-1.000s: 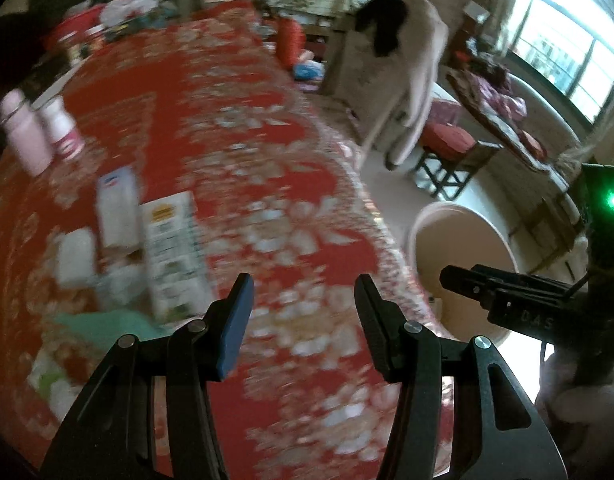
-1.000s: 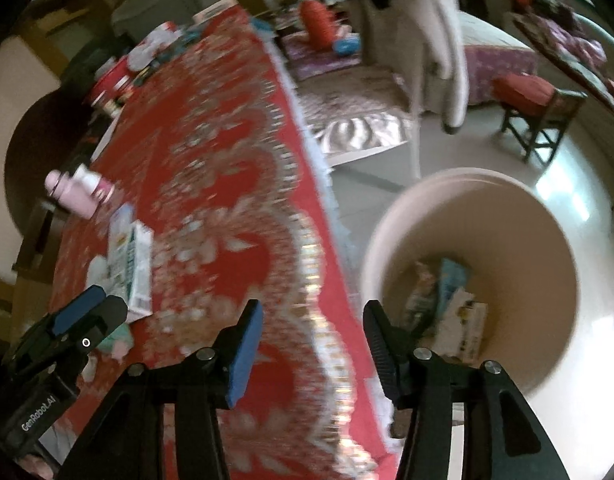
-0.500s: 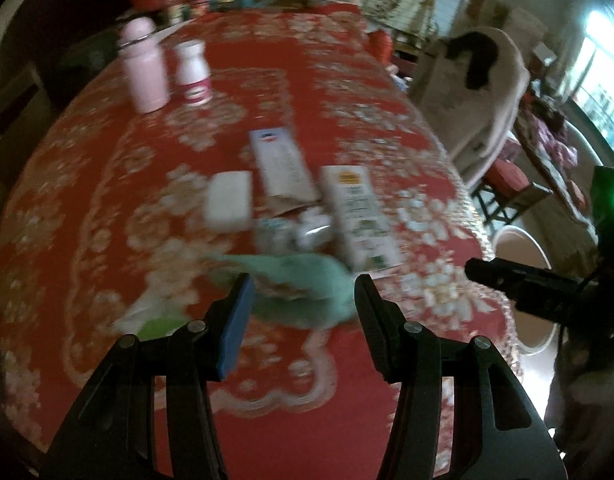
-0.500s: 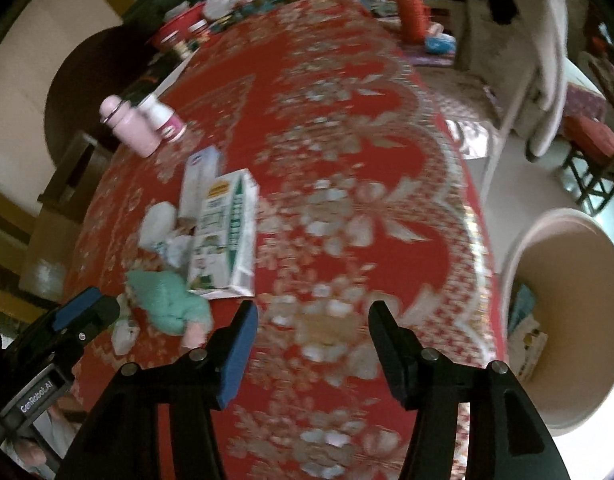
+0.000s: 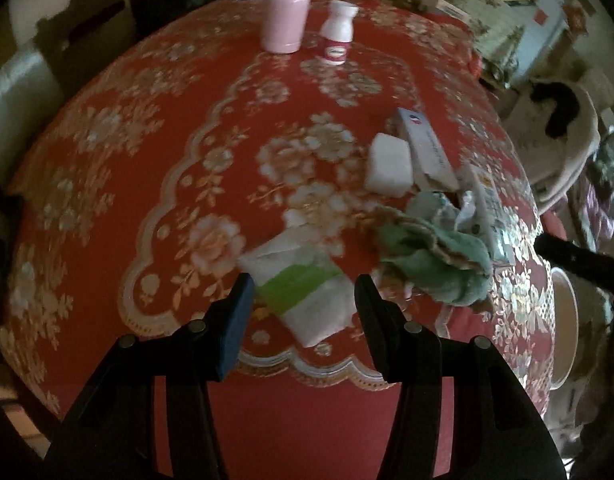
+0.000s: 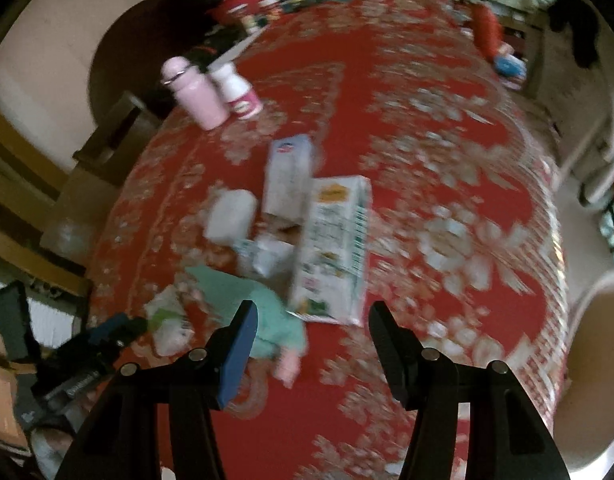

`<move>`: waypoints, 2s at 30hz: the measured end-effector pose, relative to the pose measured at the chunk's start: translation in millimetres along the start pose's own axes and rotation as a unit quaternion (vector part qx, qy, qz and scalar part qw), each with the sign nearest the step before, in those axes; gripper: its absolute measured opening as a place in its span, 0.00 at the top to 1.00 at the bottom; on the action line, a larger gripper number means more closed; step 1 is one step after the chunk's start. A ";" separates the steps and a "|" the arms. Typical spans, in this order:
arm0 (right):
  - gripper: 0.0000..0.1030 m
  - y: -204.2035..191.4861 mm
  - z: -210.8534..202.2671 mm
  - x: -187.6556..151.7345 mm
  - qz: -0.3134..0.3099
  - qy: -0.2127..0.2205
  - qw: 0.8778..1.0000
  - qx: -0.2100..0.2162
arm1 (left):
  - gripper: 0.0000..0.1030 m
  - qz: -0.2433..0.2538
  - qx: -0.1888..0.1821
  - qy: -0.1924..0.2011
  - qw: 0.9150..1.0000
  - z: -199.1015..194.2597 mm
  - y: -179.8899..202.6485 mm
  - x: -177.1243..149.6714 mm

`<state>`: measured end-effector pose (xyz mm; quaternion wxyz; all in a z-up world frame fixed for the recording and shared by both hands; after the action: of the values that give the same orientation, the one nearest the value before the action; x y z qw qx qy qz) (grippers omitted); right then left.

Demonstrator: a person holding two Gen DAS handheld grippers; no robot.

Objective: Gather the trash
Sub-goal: 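Move both tools back over the table toward the tissue packet and wrappers, then grasp the white-green tissue packet with the left tool while right grasps clear plastic wrapper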

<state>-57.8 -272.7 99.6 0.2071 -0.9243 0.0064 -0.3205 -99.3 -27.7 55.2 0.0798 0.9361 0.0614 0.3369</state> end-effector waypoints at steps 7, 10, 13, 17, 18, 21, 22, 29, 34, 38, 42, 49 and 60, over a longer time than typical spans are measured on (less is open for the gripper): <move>0.46 -39.8 46.9 13.6 -0.041 -0.025 0.999 0.017 | 0.51 -0.042 -0.003 -0.007 0.999 0.0 -16.7 -4.0; 0.46 -48.8 72.0 12.3 -0.075 -0.049 0.996 -0.006 | 0.51 -0.061 -0.003 -0.013 0.998 3.3 -22.1 -7.4; 0.46 -48.3 87.8 7.3 -0.084 -0.071 0.994 -0.010 | 0.50 -0.077 -0.014 -0.022 0.997 10.3 -22.8 -10.5; 0.46 -48.0 94.3 6.5 -0.094 -0.072 0.993 -0.015 | 0.49 -0.079 -0.016 -0.027 0.996 21.4 -16.3 -11.2; 0.46 -48.7 95.0 6.8 -0.094 -0.071 0.993 -0.015 | 0.49 -0.079 -0.014 -0.032 0.996 26.0 -14.3 -11.5; 0.66 -47.3 102.8 4.4 -0.086 -0.083 0.993 -0.011 | 0.49 -0.083 -0.011 -0.043 0.996 35.2 -12.6 -13.9; 0.70 -45.5 105.0 3.0 -0.083 -0.085 0.993 -0.010 | 0.50 -0.085 -0.010 -0.045 0.995 37.4 -13.0 -15.2; 0.87 -43.6 77.5 11.0 -0.036 -0.042 0.998 0.044 | 0.88 -0.087 -0.026 -0.040 0.995 34.9 -15.8 -14.7; 0.88 -44.8 47.2 27.8 -0.020 -0.004 0.998 0.066 | 0.93 -0.075 -0.039 -0.020 0.996 19.6 -14.1 1.1; 0.88 -43.9 43.6 30.4 -0.025 -0.002 0.998 0.055 | 0.93 -0.061 -0.038 -0.010 0.997 13.2 -12.1 8.2; 0.46 -41.5 56.3 23.0 -0.025 -0.020 0.999 0.039 | 0.94 -0.057 -0.040 -0.011 0.998 12.3 -12.9 6.5; 0.42 -53.5 101.6 10.9 -0.052 -0.058 0.997 0.014 | 0.91 -0.069 -0.040 -0.024 0.997 14.5 -20.7 -1.0; 0.83 -54.7 108.0 11.5 -0.059 -0.045 0.997 0.011 | 0.55 -0.059 -0.044 -0.046 0.996 38.9 -7.8 -12.0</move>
<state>9.0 -183.5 51.0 0.1983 -0.9341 -0.0610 -0.2906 -84.0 -26.2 16.8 0.1431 0.9410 0.0980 0.2905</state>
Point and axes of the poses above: each gripper's, at about its wrist camera, not at the fingertips, and z roughly the way its jaws point, y to its right, x to its top, the point moved 3 cm from there along z, roughly the way its jaws point, and after that the axes turned 13 degrees about y, right-handed, at the moved point
